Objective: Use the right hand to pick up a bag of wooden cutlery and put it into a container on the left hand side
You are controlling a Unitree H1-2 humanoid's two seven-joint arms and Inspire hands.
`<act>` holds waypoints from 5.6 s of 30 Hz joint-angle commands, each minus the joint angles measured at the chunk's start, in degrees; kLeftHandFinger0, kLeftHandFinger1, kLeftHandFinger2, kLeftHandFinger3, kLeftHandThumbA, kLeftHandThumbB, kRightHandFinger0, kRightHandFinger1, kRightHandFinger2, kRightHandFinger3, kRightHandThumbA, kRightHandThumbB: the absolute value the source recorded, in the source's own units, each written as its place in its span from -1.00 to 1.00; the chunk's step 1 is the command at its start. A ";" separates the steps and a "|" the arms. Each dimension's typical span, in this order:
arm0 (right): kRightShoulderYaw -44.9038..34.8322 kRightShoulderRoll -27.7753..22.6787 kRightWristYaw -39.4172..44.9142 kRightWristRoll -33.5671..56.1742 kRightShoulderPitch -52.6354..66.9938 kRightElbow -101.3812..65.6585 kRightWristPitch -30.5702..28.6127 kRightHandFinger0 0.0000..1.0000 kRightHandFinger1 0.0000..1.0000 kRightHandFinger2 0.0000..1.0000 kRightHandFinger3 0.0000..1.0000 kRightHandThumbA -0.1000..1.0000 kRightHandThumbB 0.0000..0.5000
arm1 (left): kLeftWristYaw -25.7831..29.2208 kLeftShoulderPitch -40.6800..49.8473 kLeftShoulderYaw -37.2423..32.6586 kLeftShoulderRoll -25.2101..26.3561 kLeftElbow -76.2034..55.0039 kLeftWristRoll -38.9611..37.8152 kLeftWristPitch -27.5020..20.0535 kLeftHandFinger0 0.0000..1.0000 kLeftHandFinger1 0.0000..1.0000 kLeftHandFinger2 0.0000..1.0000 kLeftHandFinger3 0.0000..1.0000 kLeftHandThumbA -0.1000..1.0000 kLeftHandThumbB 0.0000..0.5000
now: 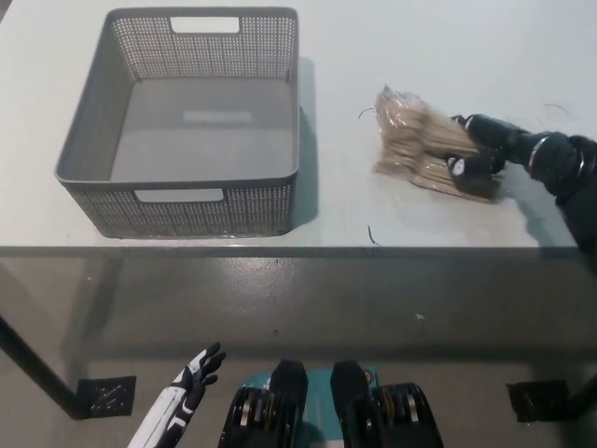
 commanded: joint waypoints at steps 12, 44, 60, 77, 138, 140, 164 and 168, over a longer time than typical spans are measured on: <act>-16.32 1.84 -7.96 13.77 -4.96 -2.80 -4.79 -0.46 0.35 0.86 0.65 -1.00 -0.45 | -0.87 -1.44 0.47 0.60 -0.46 -1.19 -2.16 1.00 1.00 1.00 1.00 1.00 0.71; -20.22 17.22 -8.95 19.58 -17.55 -11.21 -2.18 -1.00 -0.39 -0.02 -0.27 -1.00 -0.23 | -0.89 0.08 -0.18 0.20 -0.42 -0.64 -2.16 1.00 1.00 1.00 1.00 1.00 0.66; -11.42 20.76 -1.95 17.33 -15.96 -10.76 2.45 1.00 1.00 1.00 1.00 0.35 0.80 | -1.96 -0.76 -0.87 0.51 -0.89 -0.39 -2.16 1.00 1.00 1.00 1.00 1.00 0.74; -8.26 12.66 0.61 17.94 -10.79 -22.08 3.61 1.00 1.00 1.00 1.00 1.00 1.00 | -3.06 -0.96 -0.99 0.62 -0.73 0.38 -2.16 1.00 1.00 1.00 1.00 1.00 0.77; -6.18 1.84 2.35 18.23 60.24 -73.27 6.93 1.00 1.00 1.00 1.00 0.33 0.93 | -1.76 -5.82 1.98 0.26 3.15 0.55 -2.16 1.00 1.00 1.00 1.00 1.00 0.69; -6.20 1.90 2.29 18.15 58.84 -72.11 6.71 1.00 1.00 1.00 1.00 0.23 0.80 | -1.62 -6.41 2.17 0.44 3.11 0.44 -2.16 1.00 1.00 1.00 1.00 1.00 0.67; -10.84 6.15 2.74 25.80 59.72 -73.38 7.37 1.00 1.00 1.00 1.00 1.00 0.27 | -1.43 -8.50 2.35 0.32 4.43 1.09 -2.16 1.00 1.00 1.00 1.00 1.00 0.56; -12.14 9.55 0.51 25.89 61.05 -74.63 6.26 1.00 1.00 1.00 1.00 1.00 0.00 | -1.34 -8.58 2.38 -0.04 4.74 1.08 -2.16 1.00 1.00 1.00 1.00 1.00 0.52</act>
